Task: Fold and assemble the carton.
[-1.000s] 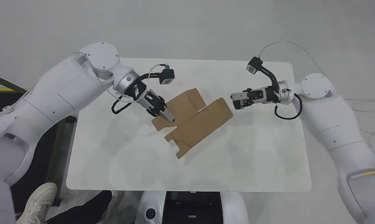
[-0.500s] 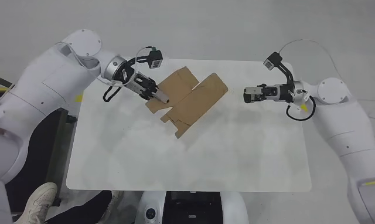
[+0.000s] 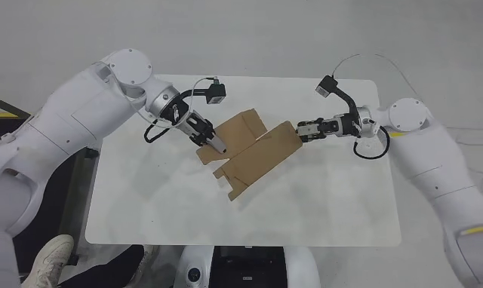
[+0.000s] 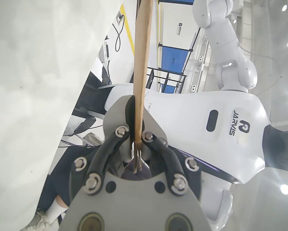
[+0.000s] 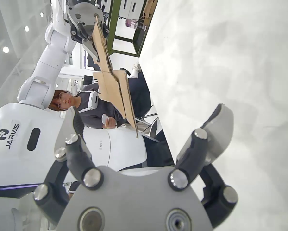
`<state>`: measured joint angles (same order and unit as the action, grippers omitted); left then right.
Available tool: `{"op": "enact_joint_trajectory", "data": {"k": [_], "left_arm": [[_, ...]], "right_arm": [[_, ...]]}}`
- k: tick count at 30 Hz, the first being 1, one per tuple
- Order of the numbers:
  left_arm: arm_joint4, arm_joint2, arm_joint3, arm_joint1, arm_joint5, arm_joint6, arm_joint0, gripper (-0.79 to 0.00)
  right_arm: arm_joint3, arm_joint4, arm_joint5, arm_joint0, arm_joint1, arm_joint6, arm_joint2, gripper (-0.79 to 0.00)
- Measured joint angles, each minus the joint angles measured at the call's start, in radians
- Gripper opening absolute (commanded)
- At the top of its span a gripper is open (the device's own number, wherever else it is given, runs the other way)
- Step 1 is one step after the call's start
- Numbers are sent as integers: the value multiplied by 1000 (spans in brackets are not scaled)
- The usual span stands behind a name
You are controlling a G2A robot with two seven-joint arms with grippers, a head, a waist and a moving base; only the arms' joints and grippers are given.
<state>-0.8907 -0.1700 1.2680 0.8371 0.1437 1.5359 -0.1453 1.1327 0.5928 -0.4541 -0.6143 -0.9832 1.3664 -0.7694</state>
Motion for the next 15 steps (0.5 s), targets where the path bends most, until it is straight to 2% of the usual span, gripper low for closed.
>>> {"op": "enact_joint_trajectory", "data": {"k": [7, 11, 15], "left_arm": [[-7, 0, -6, 17, -7, 0, 0, -785], [-11, 0, -8, 23, -12, 0, -2, -785], [-15, 0, -8, 28, -14, 0, 0, -785]], "right_arm": [[50, 30, -11, 13, 8, -11, 60, -15], [67, 59, -16, 14, 19, -16, 78, -185], [91, 66, -17, 21, 31, -17, 101, -274]]}}
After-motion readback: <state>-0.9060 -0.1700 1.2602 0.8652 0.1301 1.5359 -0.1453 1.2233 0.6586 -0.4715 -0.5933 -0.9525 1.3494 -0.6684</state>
